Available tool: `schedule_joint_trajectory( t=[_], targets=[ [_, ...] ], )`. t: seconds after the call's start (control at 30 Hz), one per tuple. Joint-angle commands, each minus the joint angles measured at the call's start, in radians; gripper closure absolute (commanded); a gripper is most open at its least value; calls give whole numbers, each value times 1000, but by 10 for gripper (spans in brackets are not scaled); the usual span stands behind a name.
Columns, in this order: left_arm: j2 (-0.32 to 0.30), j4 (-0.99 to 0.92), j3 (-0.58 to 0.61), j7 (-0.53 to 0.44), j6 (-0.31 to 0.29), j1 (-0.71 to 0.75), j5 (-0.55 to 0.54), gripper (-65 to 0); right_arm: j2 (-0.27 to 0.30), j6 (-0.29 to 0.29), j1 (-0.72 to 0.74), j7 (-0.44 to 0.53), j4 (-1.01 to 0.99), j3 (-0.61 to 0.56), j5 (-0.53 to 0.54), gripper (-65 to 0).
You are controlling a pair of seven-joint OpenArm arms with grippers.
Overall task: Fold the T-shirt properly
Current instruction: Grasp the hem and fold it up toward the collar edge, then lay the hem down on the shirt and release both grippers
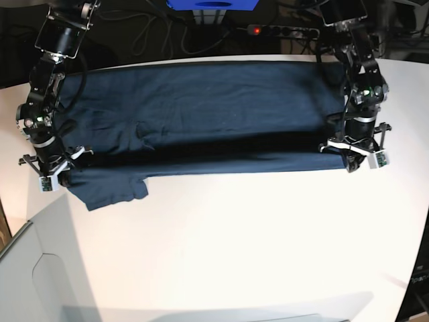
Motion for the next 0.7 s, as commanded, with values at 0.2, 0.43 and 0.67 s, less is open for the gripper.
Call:
schedule_joint_trajectory(
  t=[0.2,0.43,0.67],
  targets=[
    [29,84,-14,-33,4,66,-2,0,14,-7,-80,38,48,23,31,-1],
    [36,78,-14,-34,4,108,-2,0,11,-7,-162,38,145,23,31,-1],
    [38,78,-14,-34,4,160,-2,0,17,-7,-192,38,148,23,31,-1]
  ],
)
